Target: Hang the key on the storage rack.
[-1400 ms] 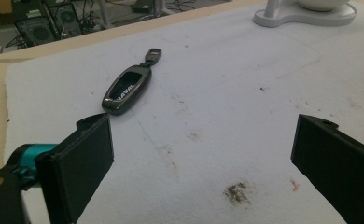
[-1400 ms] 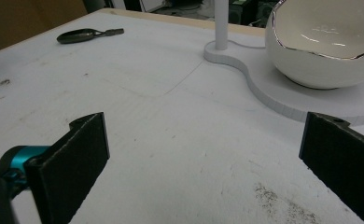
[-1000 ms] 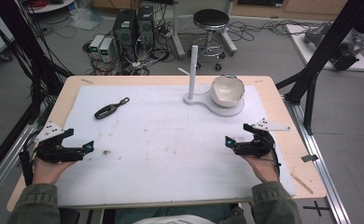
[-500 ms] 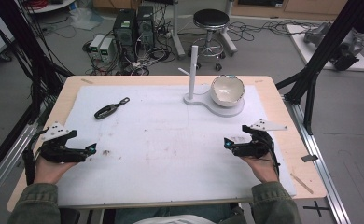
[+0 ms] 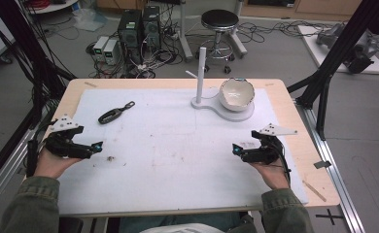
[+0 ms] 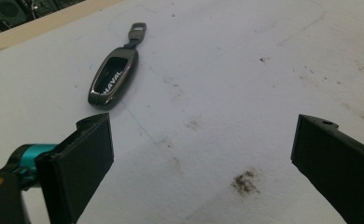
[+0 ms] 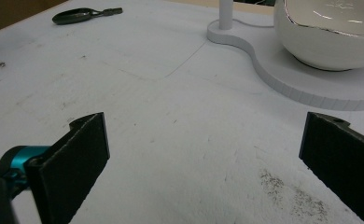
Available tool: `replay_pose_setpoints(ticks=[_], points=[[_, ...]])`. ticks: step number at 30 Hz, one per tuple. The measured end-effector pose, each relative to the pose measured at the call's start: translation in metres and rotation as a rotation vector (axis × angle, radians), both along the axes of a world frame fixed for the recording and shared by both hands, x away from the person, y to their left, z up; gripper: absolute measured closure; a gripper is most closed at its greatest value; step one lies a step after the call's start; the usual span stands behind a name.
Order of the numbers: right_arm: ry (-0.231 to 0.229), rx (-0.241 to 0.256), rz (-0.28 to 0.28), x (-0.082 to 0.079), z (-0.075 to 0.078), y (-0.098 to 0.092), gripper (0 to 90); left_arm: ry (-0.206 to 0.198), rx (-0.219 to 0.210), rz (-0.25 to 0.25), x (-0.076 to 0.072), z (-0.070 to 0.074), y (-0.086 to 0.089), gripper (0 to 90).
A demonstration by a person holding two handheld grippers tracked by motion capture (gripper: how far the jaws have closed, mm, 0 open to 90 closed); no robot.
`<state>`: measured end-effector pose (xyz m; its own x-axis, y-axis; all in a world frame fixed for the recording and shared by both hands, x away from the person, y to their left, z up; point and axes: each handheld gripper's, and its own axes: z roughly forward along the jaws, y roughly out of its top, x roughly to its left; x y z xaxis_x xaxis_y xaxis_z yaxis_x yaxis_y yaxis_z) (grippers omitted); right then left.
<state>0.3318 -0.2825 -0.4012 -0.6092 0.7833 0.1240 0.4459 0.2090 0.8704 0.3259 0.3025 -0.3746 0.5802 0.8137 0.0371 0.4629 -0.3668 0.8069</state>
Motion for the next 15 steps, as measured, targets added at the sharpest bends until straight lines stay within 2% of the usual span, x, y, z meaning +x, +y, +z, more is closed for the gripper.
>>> replay_pose_setpoints(ticks=[2,9,11,14,15], points=[[-0.001,-0.001,-0.001,0.0,0.0,0.0,0.6,0.01,0.025,-0.016,0.009,0.007,-0.003,6.2],[-0.003,-0.008,-0.005,0.0,0.0,0.0,0.6,0.025,0.058,-0.047,0.029,0.02,-0.008,6.2],[-0.002,-0.008,-0.005,0.0,0.0,0.0,0.5,0.028,0.039,-0.048,0.035,0.023,-0.009,6.2],[0.0,-0.01,-0.005,0.0,0.0,0.0,0.6,0.03,0.05,-0.045,0.042,0.028,-0.008,6.2],[0.0,-0.01,-0.005,0.0,0.0,0.0,0.6,0.028,0.041,-0.043,0.045,0.03,-0.008,6.2]])
